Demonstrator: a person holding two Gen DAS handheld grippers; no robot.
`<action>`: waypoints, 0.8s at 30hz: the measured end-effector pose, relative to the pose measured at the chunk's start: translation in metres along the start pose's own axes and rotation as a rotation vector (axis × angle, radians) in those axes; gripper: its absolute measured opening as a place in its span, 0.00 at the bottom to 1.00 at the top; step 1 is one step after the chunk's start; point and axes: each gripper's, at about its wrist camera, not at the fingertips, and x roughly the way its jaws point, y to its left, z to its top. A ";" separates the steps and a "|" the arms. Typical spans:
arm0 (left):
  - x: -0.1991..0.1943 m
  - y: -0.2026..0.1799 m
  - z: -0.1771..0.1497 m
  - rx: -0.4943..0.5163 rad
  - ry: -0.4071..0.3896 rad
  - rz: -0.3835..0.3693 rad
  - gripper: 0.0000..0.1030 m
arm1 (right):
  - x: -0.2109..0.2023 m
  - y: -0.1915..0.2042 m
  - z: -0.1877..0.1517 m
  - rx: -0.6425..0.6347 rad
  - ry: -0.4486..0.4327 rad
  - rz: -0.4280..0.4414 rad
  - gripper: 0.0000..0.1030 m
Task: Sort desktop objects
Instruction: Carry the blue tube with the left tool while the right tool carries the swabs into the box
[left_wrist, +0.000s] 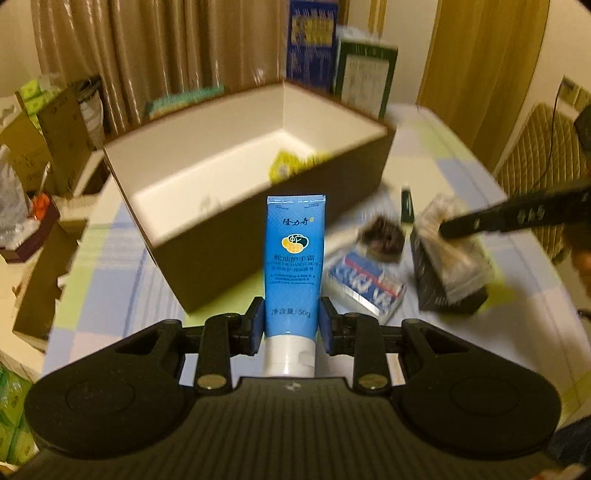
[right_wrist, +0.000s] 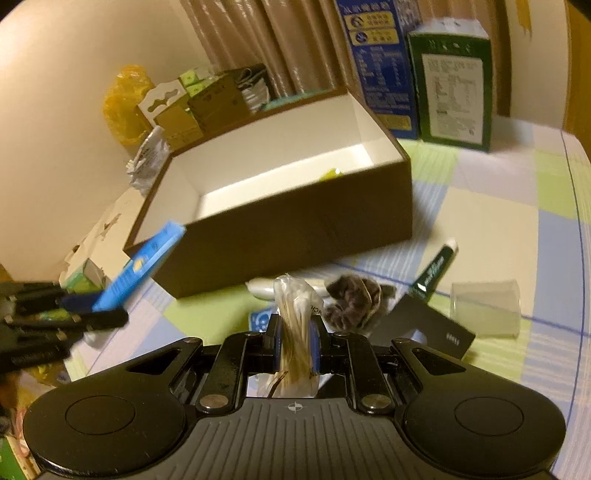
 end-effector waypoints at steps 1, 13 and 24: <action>-0.005 0.001 0.005 -0.006 -0.017 0.002 0.25 | -0.001 0.001 0.002 -0.008 -0.005 0.003 0.12; -0.021 0.025 0.061 -0.048 -0.136 0.066 0.25 | -0.005 0.022 0.062 -0.091 -0.085 0.076 0.12; 0.016 0.063 0.108 -0.137 -0.128 0.154 0.25 | 0.033 0.050 0.135 -0.177 -0.130 0.115 0.12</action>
